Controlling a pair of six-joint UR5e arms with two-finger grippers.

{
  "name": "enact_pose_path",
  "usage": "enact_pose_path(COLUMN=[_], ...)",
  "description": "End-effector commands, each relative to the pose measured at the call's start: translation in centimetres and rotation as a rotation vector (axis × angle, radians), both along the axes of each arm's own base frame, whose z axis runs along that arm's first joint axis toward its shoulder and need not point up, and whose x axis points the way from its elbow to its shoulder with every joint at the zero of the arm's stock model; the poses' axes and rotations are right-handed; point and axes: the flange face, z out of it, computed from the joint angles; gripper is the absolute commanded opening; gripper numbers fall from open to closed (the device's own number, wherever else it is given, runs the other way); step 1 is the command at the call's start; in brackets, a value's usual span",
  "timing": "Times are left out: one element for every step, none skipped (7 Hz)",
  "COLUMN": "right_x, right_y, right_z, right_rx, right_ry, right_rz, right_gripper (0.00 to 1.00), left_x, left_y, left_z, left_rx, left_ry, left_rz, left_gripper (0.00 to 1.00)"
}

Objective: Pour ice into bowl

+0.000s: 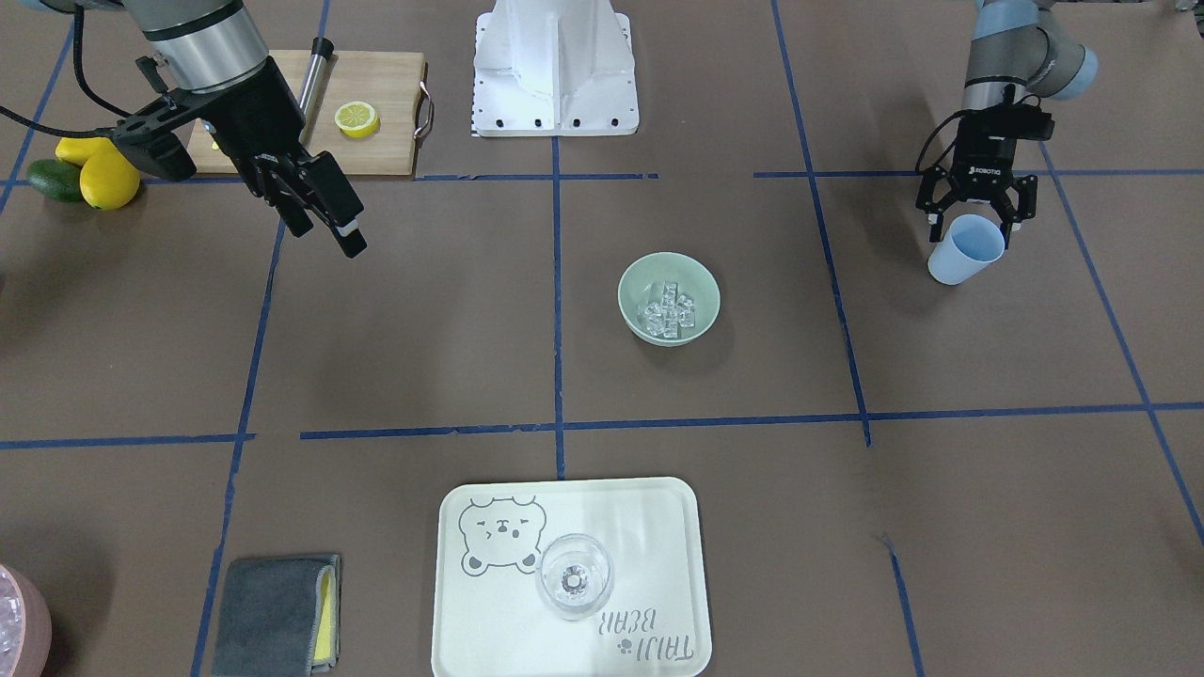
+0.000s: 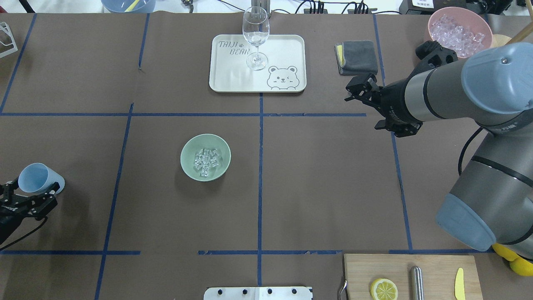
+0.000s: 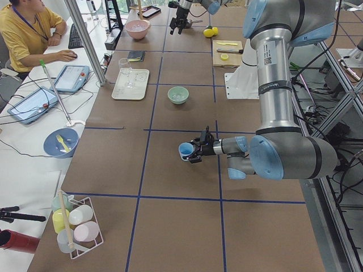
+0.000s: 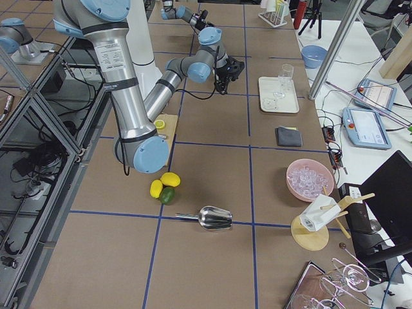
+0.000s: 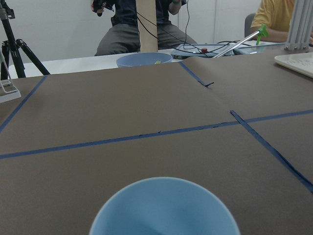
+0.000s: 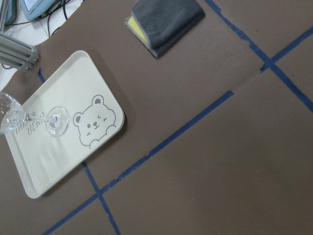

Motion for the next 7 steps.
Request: enact_pose_path(right_x=[-0.1,0.0,0.0,0.1,-0.1,-0.2,-0.6], right_y=[0.0,0.0,0.0,0.0,0.2,0.3,0.3], right_z=[0.1,0.0,0.0,0.0,0.0,-0.2,-1.1], right_rx=[-0.003,-0.002,-0.002,0.0,-0.006,-0.004,0.008], right_ry=[0.001,-0.002,-0.002,-0.002,-0.006,-0.013,-0.024], right_rz=[-0.005,-0.005,-0.005,-0.01,-0.026,-0.035,-0.038], right_gripper=[1.0,1.0,1.0,1.0,1.0,1.0,1.0], left_x=[-1.7,-3.6,-5.0,-6.3,-9.4,-13.1,-14.3], left_y=[1.4,2.4,2.9,2.2,0.2,-2.3,-3.4], left_z=[1.1,-0.2,-0.7,-0.2,0.1,-0.4,-0.1], left_rx=[-0.04,-0.044,-0.045,-0.052,-0.01,0.046,0.089], left_ry=[-0.092,-0.128,-0.165,-0.192,-0.286,-0.374,-0.416], left_rz=[0.183,0.299,0.38,0.376,0.36,0.353,0.444], left_gripper=[1.0,1.0,1.0,1.0,1.0,1.0,1.0])
